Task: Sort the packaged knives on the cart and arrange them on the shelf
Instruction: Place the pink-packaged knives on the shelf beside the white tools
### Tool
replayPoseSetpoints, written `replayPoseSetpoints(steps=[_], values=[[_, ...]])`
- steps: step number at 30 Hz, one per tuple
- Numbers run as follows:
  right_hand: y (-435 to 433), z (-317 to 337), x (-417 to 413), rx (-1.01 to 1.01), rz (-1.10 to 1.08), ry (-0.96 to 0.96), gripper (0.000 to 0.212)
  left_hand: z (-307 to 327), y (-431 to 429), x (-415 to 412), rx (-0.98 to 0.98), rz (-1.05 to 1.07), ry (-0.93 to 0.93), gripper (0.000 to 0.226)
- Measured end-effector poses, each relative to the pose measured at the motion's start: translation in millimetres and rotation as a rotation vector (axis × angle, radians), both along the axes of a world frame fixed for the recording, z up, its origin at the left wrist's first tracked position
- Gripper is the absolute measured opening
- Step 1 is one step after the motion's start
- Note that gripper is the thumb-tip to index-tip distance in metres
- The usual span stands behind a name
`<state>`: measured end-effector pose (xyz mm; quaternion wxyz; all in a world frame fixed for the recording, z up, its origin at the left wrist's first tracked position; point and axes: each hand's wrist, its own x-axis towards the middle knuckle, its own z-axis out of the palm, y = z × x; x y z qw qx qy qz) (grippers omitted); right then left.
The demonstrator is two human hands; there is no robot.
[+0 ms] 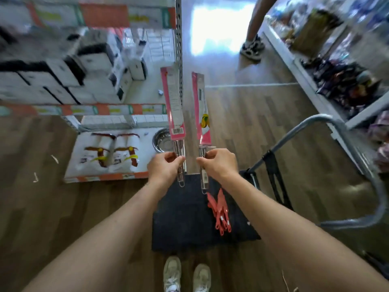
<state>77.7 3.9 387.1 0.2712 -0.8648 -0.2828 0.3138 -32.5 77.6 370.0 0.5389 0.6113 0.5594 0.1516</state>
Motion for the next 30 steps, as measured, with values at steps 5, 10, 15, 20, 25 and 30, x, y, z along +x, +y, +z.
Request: replayPoseSetpoints(steps=[5, 10, 15, 20, 25, 30], values=[[8.6, 74.7, -5.7, 0.178, 0.027, 0.03, 0.02, 78.9, 13.4, -21.8, 0.17, 0.049, -0.013, 0.032], [26.7, 114.4, -24.8, 0.275, 0.083, 0.024, 0.018, 128.7, 22.8, -48.0, 0.211, 0.154, -0.11, 0.032], [56.4, 140.7, -49.9, 0.297, 0.15, -0.048, 0.018, 152.5, 54.7, -78.8, 0.212, 0.235, -0.154, 0.035], [101.6, 152.4, -74.3, 0.299, 0.183, -0.024, 0.021, 162.8, 102.9, -105.4, 0.199, 0.246, -0.182, 0.028], [166.8, 151.9, -101.9, 0.308, 0.152, -0.037, 0.023, 160.0, 174.5, -131.3, 0.167, 0.22, -0.204, 0.029], [247.1, 155.1, -125.3, 0.315, 0.071, -0.038, 0.024, 165.8, 261.6, -156.8, 0.232, 0.093, -0.15, 0.017]])
